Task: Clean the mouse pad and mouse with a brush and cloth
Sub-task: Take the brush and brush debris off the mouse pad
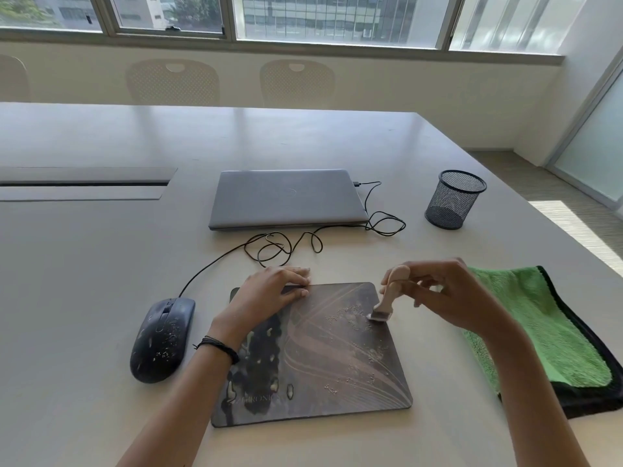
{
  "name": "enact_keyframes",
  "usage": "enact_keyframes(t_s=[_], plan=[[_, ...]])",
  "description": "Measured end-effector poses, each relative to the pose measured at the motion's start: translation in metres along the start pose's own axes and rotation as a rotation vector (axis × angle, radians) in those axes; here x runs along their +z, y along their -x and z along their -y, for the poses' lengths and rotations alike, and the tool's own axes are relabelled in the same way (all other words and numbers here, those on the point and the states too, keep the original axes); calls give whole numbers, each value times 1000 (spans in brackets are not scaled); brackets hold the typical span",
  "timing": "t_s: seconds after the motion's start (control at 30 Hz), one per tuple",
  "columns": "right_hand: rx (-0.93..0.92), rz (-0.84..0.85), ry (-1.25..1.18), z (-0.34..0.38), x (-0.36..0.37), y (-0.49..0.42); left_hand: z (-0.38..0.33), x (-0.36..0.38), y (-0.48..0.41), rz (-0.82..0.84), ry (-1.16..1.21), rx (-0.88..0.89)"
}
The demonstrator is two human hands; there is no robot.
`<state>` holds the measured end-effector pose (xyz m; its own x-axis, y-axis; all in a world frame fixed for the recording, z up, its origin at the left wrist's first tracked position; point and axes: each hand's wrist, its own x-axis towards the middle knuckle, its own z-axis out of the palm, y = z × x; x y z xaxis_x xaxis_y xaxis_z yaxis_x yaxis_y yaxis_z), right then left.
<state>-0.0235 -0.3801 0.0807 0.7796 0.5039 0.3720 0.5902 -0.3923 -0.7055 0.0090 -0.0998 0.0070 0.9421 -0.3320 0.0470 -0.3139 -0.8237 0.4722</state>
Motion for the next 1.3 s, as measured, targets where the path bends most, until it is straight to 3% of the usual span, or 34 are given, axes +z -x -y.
enact_keyframes(t_s=[0.2,0.33,0.57,0.8,1.13,1.3], plan=[[33,-165,-52,-4,4,-9,0,0,0,7,1,1],[36,-98,26,-13,13,-8,-1,0,0,-5,1,-6],[35,61,-54,-1,4,0,-2,-1,1,-1,0,1],[20,-117,14,-7,10,-14,-3,-2,1,14,-18,1],[11,107,-58,4,6,-4,-2,-2,1,2,-9,-1],[25,0,-130,2,5,-12,-2,-1,0,8,1,-2]])
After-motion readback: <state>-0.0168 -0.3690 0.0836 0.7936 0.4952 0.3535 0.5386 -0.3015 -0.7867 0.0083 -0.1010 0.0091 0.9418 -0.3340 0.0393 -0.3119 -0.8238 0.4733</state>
